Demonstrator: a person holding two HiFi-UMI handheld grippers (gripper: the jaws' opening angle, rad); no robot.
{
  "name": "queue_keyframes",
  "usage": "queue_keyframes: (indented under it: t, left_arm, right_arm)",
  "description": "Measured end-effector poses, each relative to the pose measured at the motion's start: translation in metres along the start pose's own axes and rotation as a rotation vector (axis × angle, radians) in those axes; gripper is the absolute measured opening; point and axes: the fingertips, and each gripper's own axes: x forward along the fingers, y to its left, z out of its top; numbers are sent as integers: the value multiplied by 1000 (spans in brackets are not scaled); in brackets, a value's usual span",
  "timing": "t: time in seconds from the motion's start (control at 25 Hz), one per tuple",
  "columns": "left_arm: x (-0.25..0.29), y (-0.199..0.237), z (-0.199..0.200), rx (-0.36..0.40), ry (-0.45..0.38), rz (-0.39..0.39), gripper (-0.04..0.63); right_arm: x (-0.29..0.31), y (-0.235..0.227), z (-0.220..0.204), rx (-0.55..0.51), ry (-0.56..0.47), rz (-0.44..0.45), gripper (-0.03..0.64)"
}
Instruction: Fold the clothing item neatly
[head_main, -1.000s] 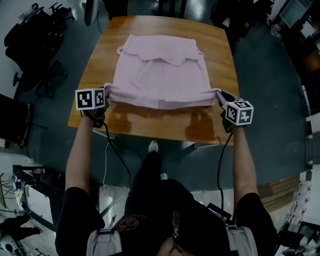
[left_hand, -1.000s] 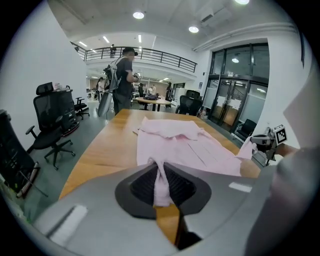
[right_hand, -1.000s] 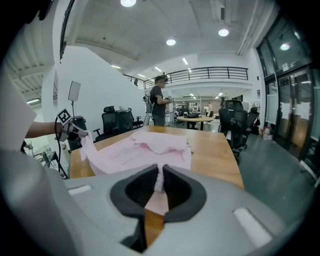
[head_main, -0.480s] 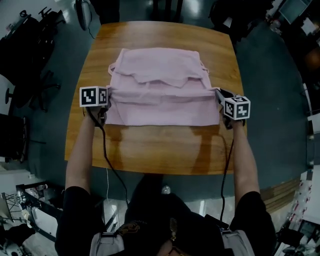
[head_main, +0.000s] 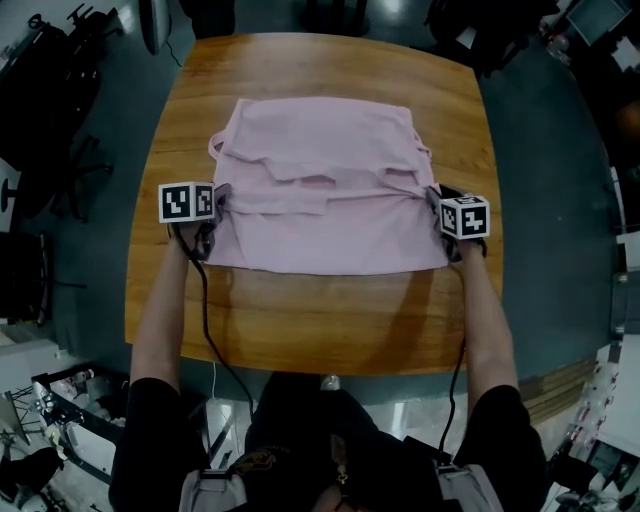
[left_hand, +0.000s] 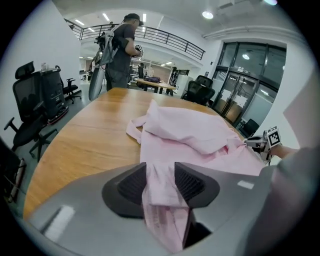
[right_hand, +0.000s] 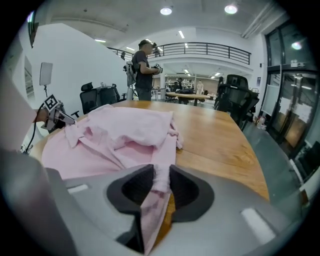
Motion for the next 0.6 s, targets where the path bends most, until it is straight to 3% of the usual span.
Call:
queue_keyframes:
  t: [0.16, 0.32, 0.6]
  left_arm:
    - [-17, 4, 8, 12, -54, -16, 259]
    - [-44, 4, 2, 27, -78, 8, 288]
    - [-75, -20, -73, 111, 42, 15, 295]
  right_arm:
    - [-2, -5, 5, 8, -41, -28, 174]
    - [-31, -10, 9, 4, -92, -56, 181]
    - [-80, 34, -26, -20, -85, 9, 181]
